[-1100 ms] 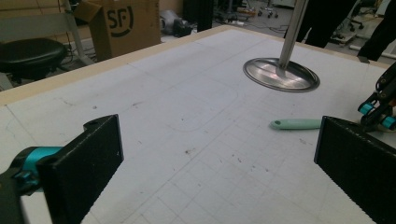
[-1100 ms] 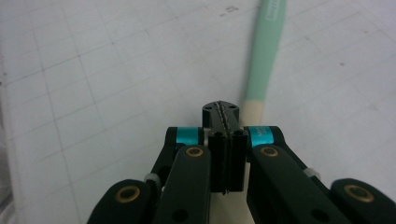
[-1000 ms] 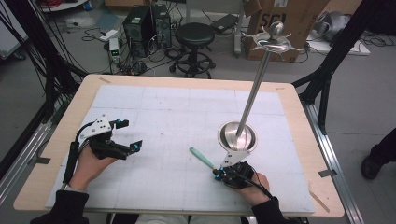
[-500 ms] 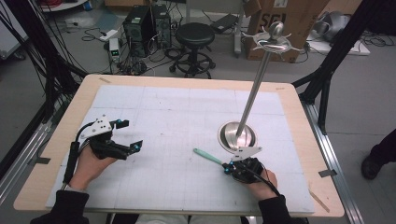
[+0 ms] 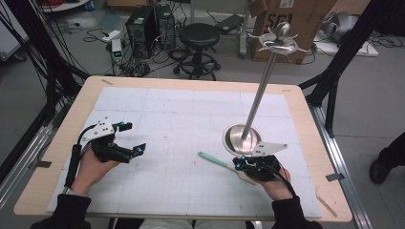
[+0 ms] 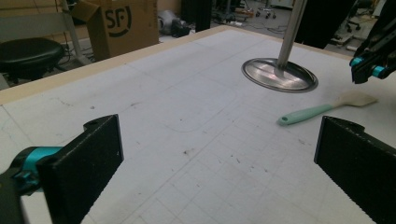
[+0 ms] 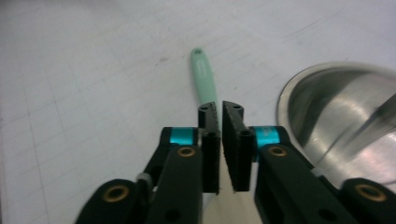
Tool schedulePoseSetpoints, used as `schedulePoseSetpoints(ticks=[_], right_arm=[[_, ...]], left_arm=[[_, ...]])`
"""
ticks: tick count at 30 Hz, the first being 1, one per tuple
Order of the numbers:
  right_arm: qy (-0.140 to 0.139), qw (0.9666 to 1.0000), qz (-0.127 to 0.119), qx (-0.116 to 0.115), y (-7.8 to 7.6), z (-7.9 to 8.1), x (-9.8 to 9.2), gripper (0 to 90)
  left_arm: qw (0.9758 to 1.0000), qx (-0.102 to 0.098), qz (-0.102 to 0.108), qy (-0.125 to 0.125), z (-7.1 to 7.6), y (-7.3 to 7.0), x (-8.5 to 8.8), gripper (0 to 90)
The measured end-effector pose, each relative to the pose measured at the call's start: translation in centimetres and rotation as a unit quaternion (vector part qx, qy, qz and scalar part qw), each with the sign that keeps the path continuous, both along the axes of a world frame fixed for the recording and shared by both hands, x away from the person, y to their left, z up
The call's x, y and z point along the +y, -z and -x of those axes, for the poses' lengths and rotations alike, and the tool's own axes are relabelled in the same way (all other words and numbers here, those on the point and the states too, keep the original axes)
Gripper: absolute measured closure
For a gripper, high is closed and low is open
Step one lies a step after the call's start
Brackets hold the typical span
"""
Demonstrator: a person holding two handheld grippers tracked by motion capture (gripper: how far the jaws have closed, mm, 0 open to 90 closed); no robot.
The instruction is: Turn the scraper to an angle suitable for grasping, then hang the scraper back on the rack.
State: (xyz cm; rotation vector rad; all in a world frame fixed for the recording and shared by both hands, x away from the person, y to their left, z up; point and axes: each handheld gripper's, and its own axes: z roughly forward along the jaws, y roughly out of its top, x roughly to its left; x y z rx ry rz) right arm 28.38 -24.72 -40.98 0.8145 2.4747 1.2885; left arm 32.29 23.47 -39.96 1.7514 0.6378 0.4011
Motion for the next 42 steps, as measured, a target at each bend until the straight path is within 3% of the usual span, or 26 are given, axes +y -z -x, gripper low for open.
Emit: schedulePoseSetpoints(ticks=[4, 6, 10, 13, 16, 21, 28, 34, 38, 42], right_arm=[[-0.001, 1.0000, -0.007, -0.002, -0.5, -0.5, -0.3, 56.2], [-0.006, 0.9997, -0.020, 0.011, -0.8, -0.7, -0.3, 42.6], [-0.022, 0.9995, -0.019, 0.016, -1.6, -0.8, 0.3, 15.6], [-0.015, 0.9998, -0.009, 0.005, -2.1, -0.9, 0.8, 0.5], [-0.021, 0.9997, -0.006, 0.006, -2.3, -1.2, 1.0, 0.5], [-0.045, 0.9984, 0.029, 0.019, -2.2, -1.7, 1.8, 0.6], [-0.069, 0.9939, 0.076, 0.041, -1.9, -2.4, 2.7, 0.7], [-0.076, 0.9894, 0.100, 0.073, -1.2, -3.1, 3.0, 0.8], [-0.083, 0.9850, 0.125, 0.085, -1.0, -3.6, 3.2, 4.2], [-0.091, 0.9770, 0.166, 0.099, -0.9, -4.2, 3.9, 6.1]], left_arm=[[1.0000, 0.000, 0.000, -0.001, 0.1, -0.1, 0.1, 1.7], [1.0000, -0.001, 0.000, 0.000, 0.2, -0.1, 0.1, 1.7], [1.0000, -0.001, -0.002, 0.000, 0.2, -0.1, 0.0, 1.7], [1.0000, 0.000, -0.005, 0.000, 0.2, -0.1, 0.0, 1.7], [1.0000, 0.001, -0.005, 0.000, 0.2, -0.1, -0.1, 1.7], [1.0000, 0.001, -0.005, -0.002, 0.2, -0.1, 0.0, 1.7], [1.0000, -0.001, -0.007, 0.002, 0.3, -0.1, -0.2, 1.7], [1.0000, 0.002, -0.008, 0.002, 0.3, -0.1, -0.1, 1.7], [0.9999, 0.003, -0.013, 0.003, 0.5, -0.2, -0.1, 1.7], [0.9999, 0.001, -0.013, 0.002, 0.6, -0.2, -0.1, 1.7]])
